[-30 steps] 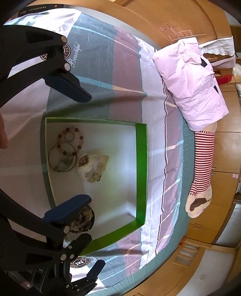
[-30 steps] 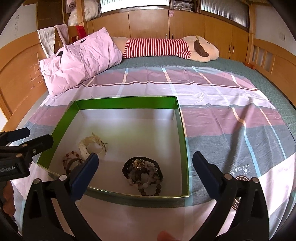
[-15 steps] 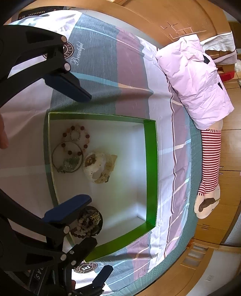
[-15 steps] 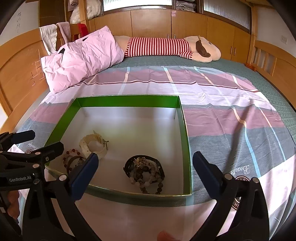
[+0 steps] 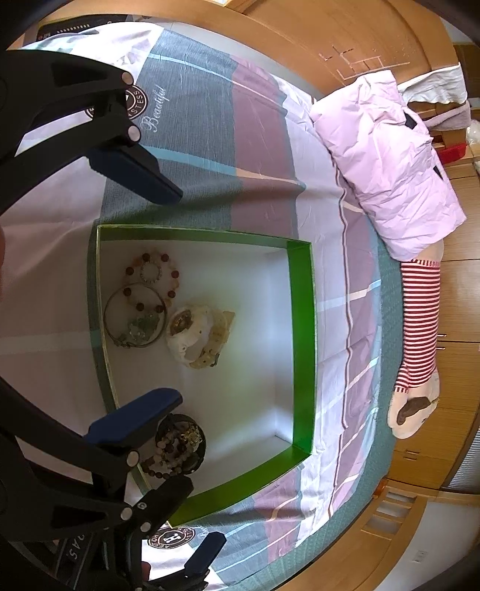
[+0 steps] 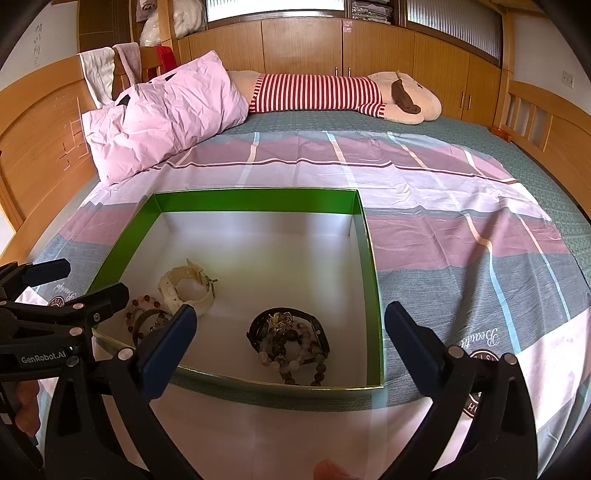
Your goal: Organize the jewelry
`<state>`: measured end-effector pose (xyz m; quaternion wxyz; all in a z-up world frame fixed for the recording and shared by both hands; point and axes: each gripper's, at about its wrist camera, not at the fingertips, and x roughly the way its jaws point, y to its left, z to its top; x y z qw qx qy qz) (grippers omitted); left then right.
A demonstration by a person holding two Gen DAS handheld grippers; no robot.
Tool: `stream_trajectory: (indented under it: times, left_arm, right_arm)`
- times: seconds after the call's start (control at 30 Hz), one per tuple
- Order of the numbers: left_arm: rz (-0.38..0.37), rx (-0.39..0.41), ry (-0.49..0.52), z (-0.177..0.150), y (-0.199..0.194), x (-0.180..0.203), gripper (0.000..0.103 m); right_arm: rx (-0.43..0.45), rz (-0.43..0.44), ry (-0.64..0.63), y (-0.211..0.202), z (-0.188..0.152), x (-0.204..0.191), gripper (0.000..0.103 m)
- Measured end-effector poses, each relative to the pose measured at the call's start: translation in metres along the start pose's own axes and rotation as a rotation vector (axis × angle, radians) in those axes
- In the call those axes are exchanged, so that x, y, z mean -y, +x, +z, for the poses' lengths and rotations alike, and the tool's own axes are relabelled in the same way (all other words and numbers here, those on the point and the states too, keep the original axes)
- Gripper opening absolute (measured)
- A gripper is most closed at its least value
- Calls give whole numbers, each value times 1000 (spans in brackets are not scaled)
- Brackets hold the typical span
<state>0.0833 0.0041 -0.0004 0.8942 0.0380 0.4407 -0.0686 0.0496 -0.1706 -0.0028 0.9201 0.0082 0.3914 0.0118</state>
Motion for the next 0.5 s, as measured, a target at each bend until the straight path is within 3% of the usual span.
stream_trajectory:
  times: [0.5]
  left_arm:
    - [7, -15, 2, 1, 2, 0, 101]
  right_arm:
    - [-7, 2, 1, 2, -1, -1, 102]
